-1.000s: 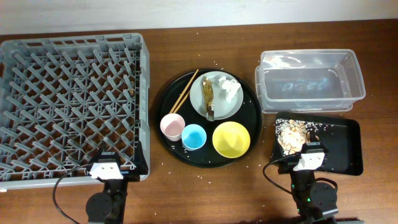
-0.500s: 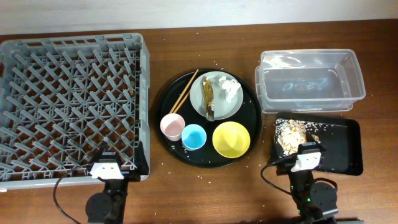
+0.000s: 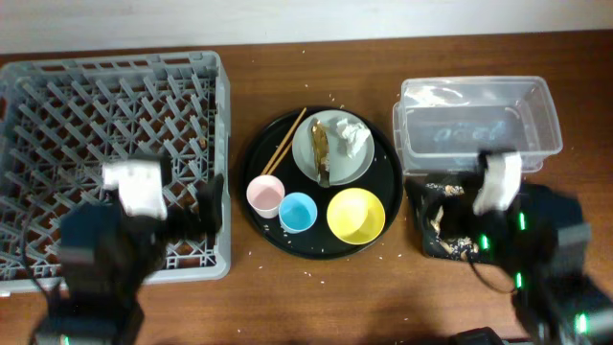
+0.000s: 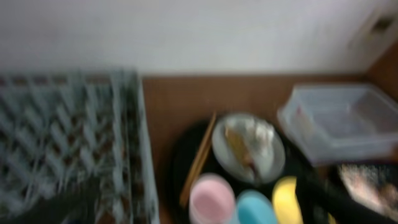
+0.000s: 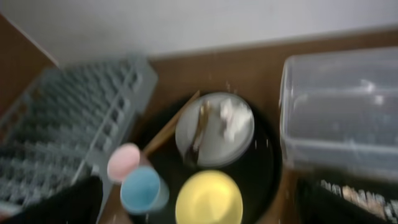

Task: Sort waste into correct bins and load items into the dishwasher rack
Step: 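Move the right gripper over the white plate toward the brown wrapper, then grasp the brown wrapper and tissue, drop them into the clear bin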

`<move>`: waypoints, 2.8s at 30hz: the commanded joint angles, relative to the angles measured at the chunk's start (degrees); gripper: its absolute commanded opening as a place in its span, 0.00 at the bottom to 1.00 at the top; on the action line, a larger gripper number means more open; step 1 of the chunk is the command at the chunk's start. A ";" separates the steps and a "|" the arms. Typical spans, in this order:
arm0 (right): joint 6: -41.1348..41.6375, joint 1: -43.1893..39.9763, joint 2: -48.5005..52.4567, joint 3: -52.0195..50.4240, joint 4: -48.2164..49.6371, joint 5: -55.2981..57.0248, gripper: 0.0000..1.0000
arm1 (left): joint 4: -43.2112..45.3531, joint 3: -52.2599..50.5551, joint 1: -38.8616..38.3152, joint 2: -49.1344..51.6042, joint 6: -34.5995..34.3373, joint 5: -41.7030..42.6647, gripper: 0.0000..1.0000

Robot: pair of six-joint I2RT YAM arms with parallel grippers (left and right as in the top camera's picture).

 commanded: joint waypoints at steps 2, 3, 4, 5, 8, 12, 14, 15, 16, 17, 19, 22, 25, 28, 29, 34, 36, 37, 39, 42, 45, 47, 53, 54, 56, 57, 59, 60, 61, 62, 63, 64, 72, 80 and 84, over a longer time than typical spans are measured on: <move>-1.68 -0.20 22.03 16.33 -10.95 -3.58 0.98 | -9.75 17.38 0.09 18.95 0.52 1.53 0.99; -1.73 -0.20 26.45 16.94 -11.61 -7.08 0.98 | -9.84 17.49 0.09 21.20 0.50 1.75 0.99; -1.77 -0.20 30.71 16.94 -10.36 -9.86 0.98 | -9.86 17.49 0.09 23.56 0.52 1.73 0.99; -1.64 -0.20 35.12 16.98 -9.40 -10.95 0.93 | -10.69 17.49 0.09 26.05 0.50 1.73 0.99; -5.14 0.11 46.45 17.09 -8.24 -10.93 0.84 | -11.13 17.49 0.09 32.39 0.50 1.70 0.99; -7.80 4.81 53.31 17.46 -0.04 -2.05 0.84 | -11.10 17.49 0.09 40.04 0.52 1.70 0.99; -7.78 8.87 56.41 17.44 6.58 10.40 0.84 | -11.10 17.49 0.09 43.91 0.52 1.68 0.99; -7.80 9.62 58.07 17.44 8.87 13.55 0.85 | -11.08 17.49 0.09 44.72 0.50 1.68 0.99; -7.74 9.55 60.70 17.44 11.39 14.73 0.83 | -11.10 17.49 0.09 46.40 0.52 1.70 0.99; -7.58 9.38 61.68 17.44 12.24 14.53 0.83 | -11.10 17.49 0.09 47.06 0.52 1.68 0.99; -7.58 9.18 62.36 17.44 14.56 14.56 0.83 | -11.08 17.49 0.09 47.91 0.52 1.68 0.99; -7.61 9.18 63.82 17.44 17.05 14.45 0.81 | -11.10 17.49 0.09 47.95 0.52 1.68 0.99; -7.58 9.09 69.40 17.44 19.98 14.36 0.74 | -11.10 17.49 0.09 47.95 0.52 1.68 0.99; -7.58 9.07 73.29 17.44 21.90 14.53 0.53 | -11.10 17.49 0.09 47.95 0.52 1.68 0.99; -7.58 8.98 73.55 17.44 21.86 14.53 0.37 | -11.08 17.49 0.09 47.95 0.52 1.68 0.99; -5.44 5.27 63.89 19.50 13.14 11.63 0.04 | -11.10 17.49 0.09 47.95 0.52 1.68 0.99; -5.42 2.32 53.05 19.54 10.86 8.24 0.04 | -11.10 17.49 0.09 47.95 0.52 1.68 0.99; -5.40 1.14 49.96 19.54 10.54 8.28 0.04 | -11.10 17.49 0.09 47.95 0.52 1.68 0.99; -5.38 -2.56 45.53 19.54 9.31 8.79 0.04 | -11.10 17.49 0.09 47.95 0.52 1.68 0.99; 1.11 -9.86 49.16 19.47 5.53 20.06 0.11 | -11.10 17.49 0.09 47.95 0.52 1.68 0.99; -0.17 -12.68 52.24 19.71 3.32 13.18 0.73 | -11.10 17.49 0.09 47.95 0.52 1.68 0.99; -2.01 -11.63 49.53 19.98 3.65 1.92 0.72 | -11.08 17.49 0.09 47.95 0.52 1.68 0.99; -1.33 9.84 53.79 19.82 3.39 -5.86 0.74 | -11.10 17.49 0.09 47.95 0.52 1.68 0.99; 0.57 12.22 56.30 19.82 4.44 -3.13 0.76 | -11.10 17.49 0.09 47.95 0.52 1.68 0.99; 3.74 14.95 61.70 19.82 8.35 -0.48 0.81 | -11.10 17.49 0.09 47.95 0.52 1.68 0.99; 4.68 15.34 63.45 19.82 9.97 -0.50 0.81 | -11.10 17.49 0.09 47.95 0.52 1.68 0.99; 4.92 16.46 69.55 19.82 13.81 -0.87 0.80 | -11.10 17.49 0.09 47.95 0.52 1.68 0.99; 4.94 16.65 71.38 19.82 13.88 -0.79 0.72 | -11.10 17.49 0.09 47.95 0.52 1.68 0.99; 4.94 16.55 72.48 19.82 13.75 -0.87 0.52 | -11.10 17.49 0.09 47.95 0.52 1.68 0.99; 4.94 16.28 72.52 19.85 13.68 -0.90 0.31 | -11.08 17.49 0.09 47.95 0.52 1.68 0.99; 4.94 15.89 71.54 19.93 13.55 -0.92 0.17 | -11.10 17.49 0.09 47.95 0.52 1.68 0.99; 4.92 15.21 69.77 19.96 13.20 -0.90 0.05 | -11.10 17.49 0.09 47.95 0.52 1.68 0.99; 11.23 -2.97 48.92 19.96 7.93 1.77 0.04 | -11.10 17.49 0.09 47.95 0.52 1.70 0.99; 20.65 -17.18 52.54 20.20 3.98 1.68 0.60 | -11.10 17.49 0.09 47.95 0.52 1.68 0.99; 4.31 -13.40 45.62 22.05 -3.10 -8.41 0.70 | -11.10 17.49 0.09 47.95 0.52 1.68 0.99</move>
